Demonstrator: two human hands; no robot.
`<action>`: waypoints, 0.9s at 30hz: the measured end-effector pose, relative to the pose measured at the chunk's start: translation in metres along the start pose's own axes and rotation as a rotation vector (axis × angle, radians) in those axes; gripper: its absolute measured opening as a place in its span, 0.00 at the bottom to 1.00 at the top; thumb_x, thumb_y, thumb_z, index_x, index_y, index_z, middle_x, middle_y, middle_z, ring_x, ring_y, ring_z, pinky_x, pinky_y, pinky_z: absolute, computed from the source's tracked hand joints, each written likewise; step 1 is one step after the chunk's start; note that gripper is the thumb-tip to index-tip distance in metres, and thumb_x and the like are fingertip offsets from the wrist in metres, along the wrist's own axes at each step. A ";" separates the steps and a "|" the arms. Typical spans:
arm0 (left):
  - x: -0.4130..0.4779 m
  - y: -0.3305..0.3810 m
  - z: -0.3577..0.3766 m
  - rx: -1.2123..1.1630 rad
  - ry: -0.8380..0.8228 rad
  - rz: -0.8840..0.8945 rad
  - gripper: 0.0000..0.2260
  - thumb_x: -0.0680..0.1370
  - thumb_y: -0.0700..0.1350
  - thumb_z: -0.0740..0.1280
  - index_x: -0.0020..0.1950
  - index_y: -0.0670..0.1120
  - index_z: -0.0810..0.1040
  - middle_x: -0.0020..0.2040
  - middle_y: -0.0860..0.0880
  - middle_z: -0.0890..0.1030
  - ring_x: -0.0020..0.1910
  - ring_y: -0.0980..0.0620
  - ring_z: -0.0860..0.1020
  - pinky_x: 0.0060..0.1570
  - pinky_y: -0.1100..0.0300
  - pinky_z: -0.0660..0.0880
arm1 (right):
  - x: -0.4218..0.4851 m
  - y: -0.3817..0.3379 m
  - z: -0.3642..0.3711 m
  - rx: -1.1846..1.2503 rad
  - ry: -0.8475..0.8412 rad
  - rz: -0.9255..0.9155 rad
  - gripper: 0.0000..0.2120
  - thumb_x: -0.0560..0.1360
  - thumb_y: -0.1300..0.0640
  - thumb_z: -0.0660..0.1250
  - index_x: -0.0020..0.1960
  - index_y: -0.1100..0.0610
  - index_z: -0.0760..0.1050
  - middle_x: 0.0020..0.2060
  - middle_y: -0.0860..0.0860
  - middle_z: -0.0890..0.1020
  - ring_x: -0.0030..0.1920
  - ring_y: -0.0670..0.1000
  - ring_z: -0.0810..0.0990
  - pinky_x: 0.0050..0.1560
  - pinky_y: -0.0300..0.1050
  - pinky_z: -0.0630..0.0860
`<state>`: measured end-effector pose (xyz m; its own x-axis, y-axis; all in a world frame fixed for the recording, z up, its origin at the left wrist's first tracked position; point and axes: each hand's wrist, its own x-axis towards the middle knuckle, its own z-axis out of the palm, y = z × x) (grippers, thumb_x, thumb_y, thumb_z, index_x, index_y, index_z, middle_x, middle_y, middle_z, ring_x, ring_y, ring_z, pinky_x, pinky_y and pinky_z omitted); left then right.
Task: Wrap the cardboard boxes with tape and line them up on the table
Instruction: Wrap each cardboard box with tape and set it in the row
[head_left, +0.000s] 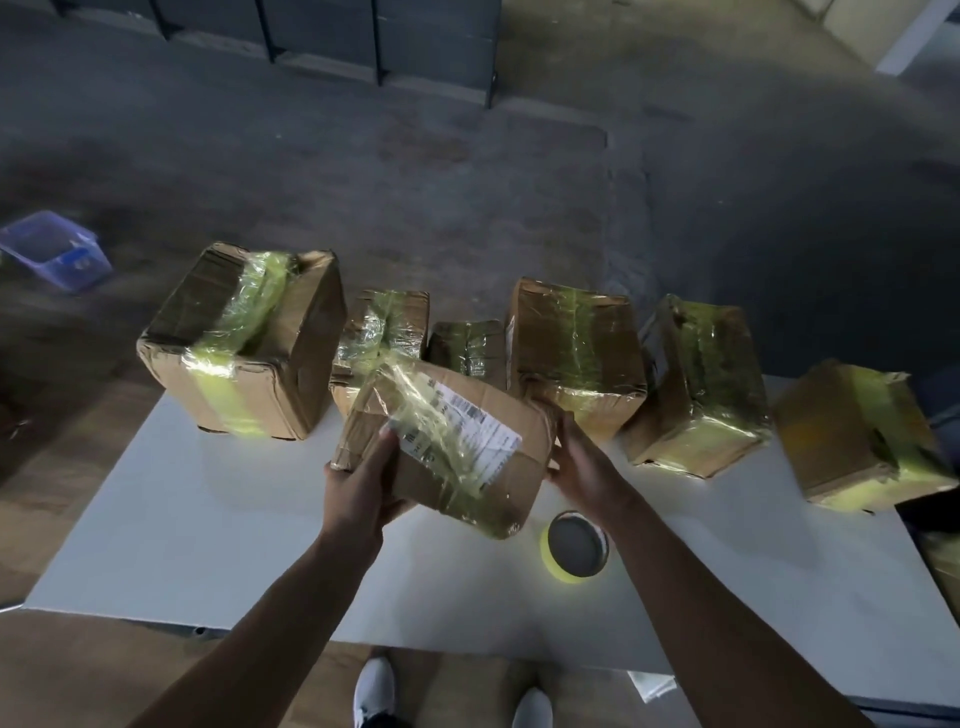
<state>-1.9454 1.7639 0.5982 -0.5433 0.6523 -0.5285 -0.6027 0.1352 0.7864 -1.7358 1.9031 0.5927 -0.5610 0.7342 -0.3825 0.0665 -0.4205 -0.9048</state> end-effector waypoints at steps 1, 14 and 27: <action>0.000 0.006 0.001 0.045 0.007 -0.019 0.23 0.72 0.54 0.73 0.64 0.48 0.75 0.51 0.41 0.84 0.45 0.41 0.84 0.38 0.46 0.81 | -0.004 -0.002 -0.003 -0.030 -0.033 -0.040 0.21 0.80 0.42 0.55 0.71 0.42 0.66 0.67 0.47 0.75 0.68 0.55 0.72 0.60 0.57 0.73; -0.014 0.018 -0.002 0.945 -0.047 0.475 0.47 0.58 0.73 0.72 0.66 0.43 0.67 0.60 0.44 0.75 0.60 0.44 0.74 0.56 0.44 0.76 | 0.002 -0.017 -0.002 -0.061 0.170 0.053 0.25 0.81 0.39 0.48 0.61 0.53 0.75 0.51 0.50 0.82 0.49 0.46 0.83 0.41 0.39 0.80; 0.001 -0.012 -0.017 0.694 -0.003 0.135 0.10 0.74 0.58 0.70 0.45 0.51 0.81 0.41 0.52 0.83 0.43 0.53 0.78 0.35 0.61 0.73 | -0.009 -0.010 0.008 -0.264 0.029 0.098 0.45 0.62 0.29 0.65 0.74 0.47 0.62 0.68 0.51 0.73 0.64 0.53 0.75 0.65 0.66 0.69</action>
<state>-1.9486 1.7505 0.5829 -0.5846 0.6989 -0.4120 -0.0183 0.4964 0.8679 -1.7380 1.8962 0.6071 -0.5181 0.7132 -0.4721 0.3337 -0.3397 -0.8794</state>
